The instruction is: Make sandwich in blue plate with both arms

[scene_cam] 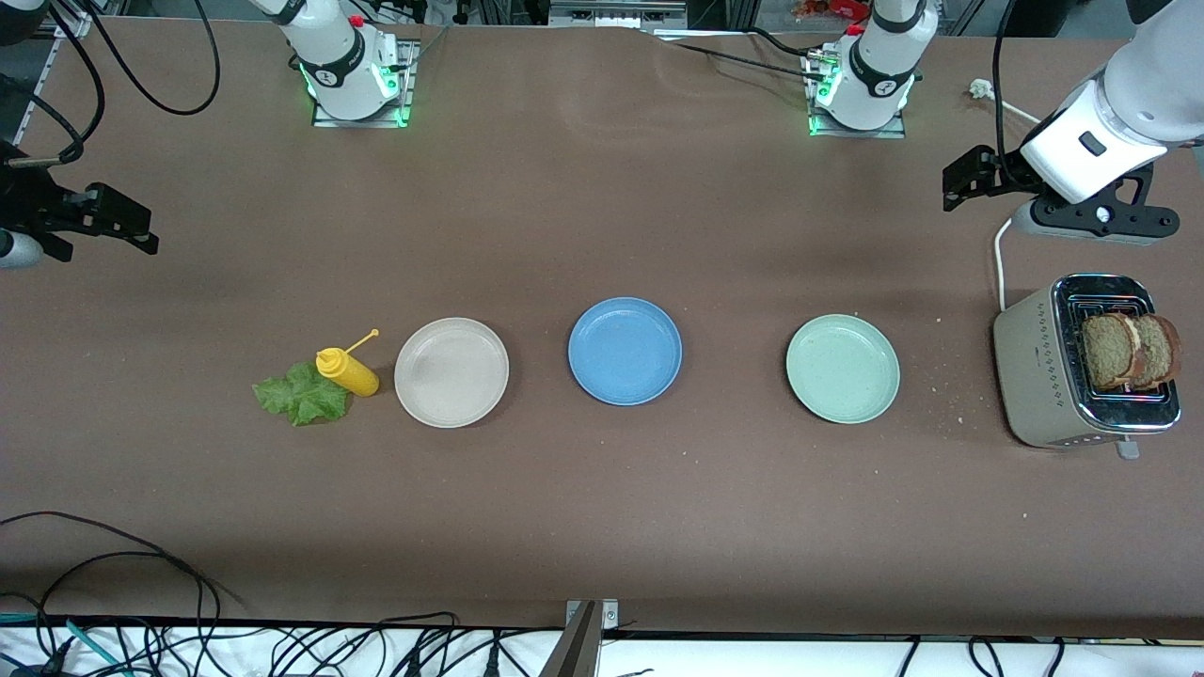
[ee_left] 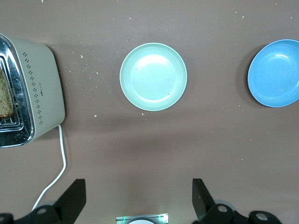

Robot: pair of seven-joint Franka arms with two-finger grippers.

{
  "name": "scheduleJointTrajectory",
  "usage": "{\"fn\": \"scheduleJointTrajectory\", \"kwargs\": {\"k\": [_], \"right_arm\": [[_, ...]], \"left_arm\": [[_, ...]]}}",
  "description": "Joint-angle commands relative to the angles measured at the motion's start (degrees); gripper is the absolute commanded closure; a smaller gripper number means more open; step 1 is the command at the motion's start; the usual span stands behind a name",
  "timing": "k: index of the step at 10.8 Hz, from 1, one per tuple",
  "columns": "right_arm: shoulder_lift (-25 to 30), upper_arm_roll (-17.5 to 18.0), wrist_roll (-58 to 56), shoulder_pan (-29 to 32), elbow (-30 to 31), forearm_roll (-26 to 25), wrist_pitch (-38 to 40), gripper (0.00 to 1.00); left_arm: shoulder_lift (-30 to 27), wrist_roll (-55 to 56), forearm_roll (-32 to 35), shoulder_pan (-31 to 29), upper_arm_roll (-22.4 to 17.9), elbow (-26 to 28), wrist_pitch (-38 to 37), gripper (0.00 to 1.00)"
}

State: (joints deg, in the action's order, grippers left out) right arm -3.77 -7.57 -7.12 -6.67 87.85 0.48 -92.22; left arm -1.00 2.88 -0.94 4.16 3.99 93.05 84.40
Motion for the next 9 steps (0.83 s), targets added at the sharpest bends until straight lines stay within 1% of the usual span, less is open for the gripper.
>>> {"fn": "scheduleJointTrajectory", "kwargs": {"k": [1, 9], "right_arm": [[-0.36, 0.09, 0.53, -0.01, -1.36, 0.49, 0.99, 0.00], [-0.45, -0.17, 0.09, 0.35, -1.28, 0.49, 1.08, 0.00]], "left_arm": [[0.12, -1.12, -1.70, 0.41, -0.74, -1.12, -1.17, 0.00], [0.12, -1.21, -1.70, 0.49, -0.74, -1.12, -1.17, 0.00]]}}
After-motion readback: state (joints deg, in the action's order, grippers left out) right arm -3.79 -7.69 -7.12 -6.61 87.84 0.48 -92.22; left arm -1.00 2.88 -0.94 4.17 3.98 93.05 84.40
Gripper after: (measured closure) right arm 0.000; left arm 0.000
